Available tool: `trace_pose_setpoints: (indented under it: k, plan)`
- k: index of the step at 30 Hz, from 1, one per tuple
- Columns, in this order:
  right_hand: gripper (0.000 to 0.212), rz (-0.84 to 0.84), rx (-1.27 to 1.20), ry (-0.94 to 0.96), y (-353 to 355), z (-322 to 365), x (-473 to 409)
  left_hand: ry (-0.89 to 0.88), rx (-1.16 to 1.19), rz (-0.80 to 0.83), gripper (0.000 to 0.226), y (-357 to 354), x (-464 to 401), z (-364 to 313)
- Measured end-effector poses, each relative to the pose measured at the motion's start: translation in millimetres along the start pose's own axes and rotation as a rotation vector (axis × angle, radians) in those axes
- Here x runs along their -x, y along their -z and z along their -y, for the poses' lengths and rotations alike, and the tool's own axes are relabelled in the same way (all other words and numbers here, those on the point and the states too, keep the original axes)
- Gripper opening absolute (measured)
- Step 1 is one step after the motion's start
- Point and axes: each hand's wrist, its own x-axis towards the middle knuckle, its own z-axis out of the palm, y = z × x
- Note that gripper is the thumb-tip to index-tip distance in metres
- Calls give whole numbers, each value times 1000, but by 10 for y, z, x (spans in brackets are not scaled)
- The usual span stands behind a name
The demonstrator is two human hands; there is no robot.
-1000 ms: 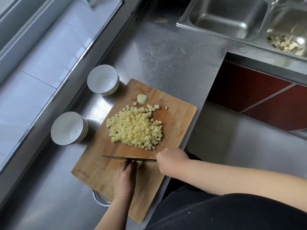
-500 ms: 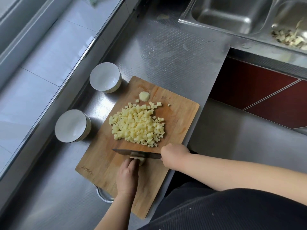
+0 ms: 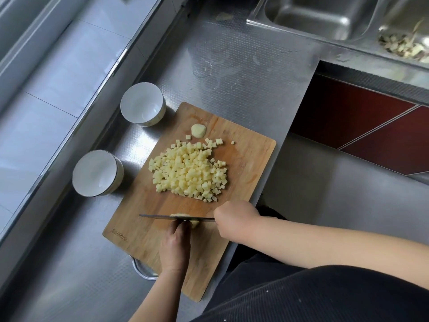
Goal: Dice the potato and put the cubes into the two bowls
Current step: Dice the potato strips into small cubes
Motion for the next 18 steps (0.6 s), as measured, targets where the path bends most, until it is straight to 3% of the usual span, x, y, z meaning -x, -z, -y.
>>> trace_pose_setpoints:
  k: [8, 11, 15, 18]
  plan:
    - [18, 60, 29, -36, -15, 31, -11, -5, 28, -25, 16, -55, 23, 41]
    - [19, 83, 51, -62, -71, 48, -61, 4, 58, -35, 27, -60, 21, 39]
    - [20, 107, 62, -90, -130, 28, -123, 7, 58, -67, 17, -56, 11, 35]
    - [16, 103, 60, -98, -182, -20, -167, 7, 127, -122, 25, 1, 21, -11]
